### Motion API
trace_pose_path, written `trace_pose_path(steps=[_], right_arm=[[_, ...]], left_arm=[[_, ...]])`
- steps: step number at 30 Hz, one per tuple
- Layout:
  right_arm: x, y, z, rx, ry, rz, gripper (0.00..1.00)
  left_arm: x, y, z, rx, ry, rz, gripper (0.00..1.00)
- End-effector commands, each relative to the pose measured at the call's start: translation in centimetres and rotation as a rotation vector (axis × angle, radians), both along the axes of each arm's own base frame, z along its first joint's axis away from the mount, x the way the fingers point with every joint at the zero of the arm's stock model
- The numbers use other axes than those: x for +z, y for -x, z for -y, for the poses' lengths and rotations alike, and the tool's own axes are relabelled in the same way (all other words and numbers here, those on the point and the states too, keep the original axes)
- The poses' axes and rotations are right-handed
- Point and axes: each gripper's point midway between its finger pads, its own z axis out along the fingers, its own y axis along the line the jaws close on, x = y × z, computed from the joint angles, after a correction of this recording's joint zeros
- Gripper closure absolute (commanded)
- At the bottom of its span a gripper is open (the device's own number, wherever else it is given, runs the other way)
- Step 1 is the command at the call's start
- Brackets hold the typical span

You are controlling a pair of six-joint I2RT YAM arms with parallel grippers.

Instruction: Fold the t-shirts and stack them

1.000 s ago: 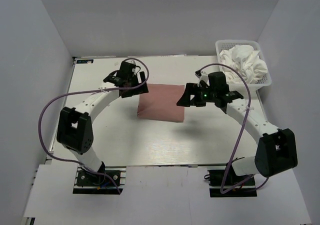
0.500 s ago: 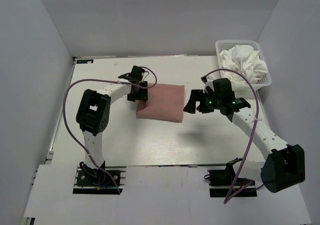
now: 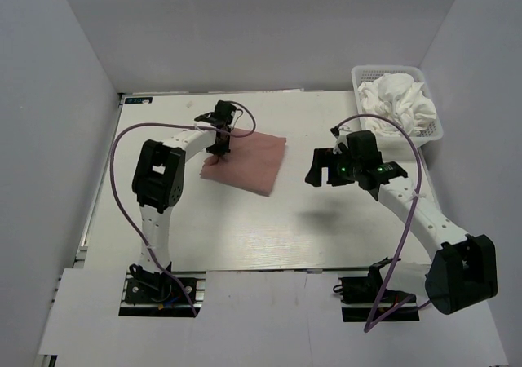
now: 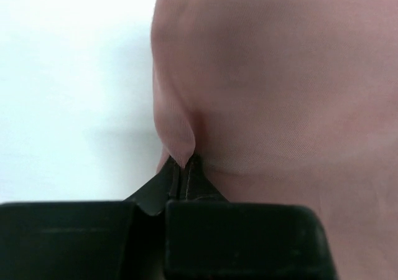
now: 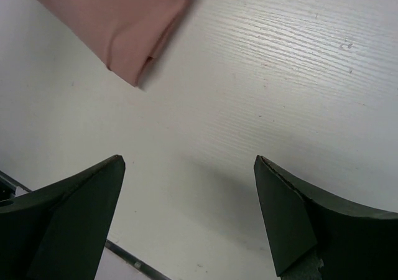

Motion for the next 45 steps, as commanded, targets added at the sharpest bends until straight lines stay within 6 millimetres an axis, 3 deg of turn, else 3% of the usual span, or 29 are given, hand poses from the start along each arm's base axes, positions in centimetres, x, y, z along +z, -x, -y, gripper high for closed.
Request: trace_pose_path(steps=[1,6,7,8,12,13,14,15,16,17,22,27,30,34,35,39,41,43,45], right_arm=[[-0.7,-1.8,0.6,-0.012,0.05,0.045,0.1],[-1.1,-3.1,-0.1,0.005,0.052,0.037,0.1],[-0.9,-3.6,-0.2,0.011,0.053,0.046,0.1],[-0.9,-3.8,-0.2,0.01,0.058,0.047,0.1],[-0.5,-5.4,-0.6,0.007,0.07,0.055,0.1],[-0.3,-5.9,-0.6,0.001,0.069,0.06,0.1],[-0.3,-6.2,-0.7,-0.004,0.067,0.063,0.1],[-0.3,-6.5,-0.7,-0.004,0.067,0.067,0.1],[0.0,-6.8,-0.8,-0.007,0.061,0.075,0.1],[0.2,-7.4,-1.0,-0.011,0.06,0.078,0.1],[1.2,-9.3,-1.3,-0.017,0.051,0.103,0.1],[0.6,-10.5,-1.7,-0.013,0.045,0.082,0.1],[0.2,-10.7,-2.0,-0.005,0.029,0.058,0.1],[-0.2,-10.5,-2.2,0.003,0.018,0.037,0.1],[-0.1,-10.6,-2.3,0.005,0.017,0.04,0.1],[0.1,-10.5,-2.4,0.008,0.009,0.038,0.1],[0.0,-10.4,-2.5,0.011,0.005,0.029,0.1],[0.1,-10.3,-2.6,0.016,-0.001,0.025,0.1],[0.2,-10.0,-2.6,0.018,-0.003,0.017,0.1]], left_arm=[[-1.0,-0.4,-9.2,0.064,-0.262,-0.061,1.0],[2.5,-4.4,-13.8,0.091,-0.28,0.041,1.0],[2.2,-4.8,-14.8,0.099,-0.298,0.034,1.0],[3.3,-6.0,-16.6,0.135,-0.307,0.063,1.0],[2.9,-9.0,-20.8,0.189,-0.325,0.056,1.0],[4.2,-10.3,-21.6,0.204,-0.335,0.08,1.0],[3.8,-10.7,-23.0,0.228,-0.336,0.077,1.0],[1.6,-11.1,-23.6,0.225,-0.345,0.039,1.0],[1.2,-11.2,-24.1,0.232,-0.346,0.024,1.0],[2.8,-12.7,-25.0,0.258,-0.352,0.073,1.0],[3.4,-13.8,-29.8,0.369,-0.329,0.15,1.0],[3.8,-12.9,-34.3,0.51,-0.279,0.184,1.0],[3.1,-12.7,-35.8,0.54,-0.269,0.187,1.0],[3.1,-14.0,-35.2,0.467,-0.237,0.218,1.0],[4.5,-14.8,-35.4,0.471,-0.236,0.267,1.0],[5.8,-15.8,-35.1,0.427,-0.229,0.309,0.87],[6.4,-16.0,-35.2,0.421,-0.236,0.329,0.86],[7.2,-16.6,-35.2,0.41,-0.234,0.358,0.8],[7.0,-16.9,-35.1,0.404,-0.227,0.36,0.56]])
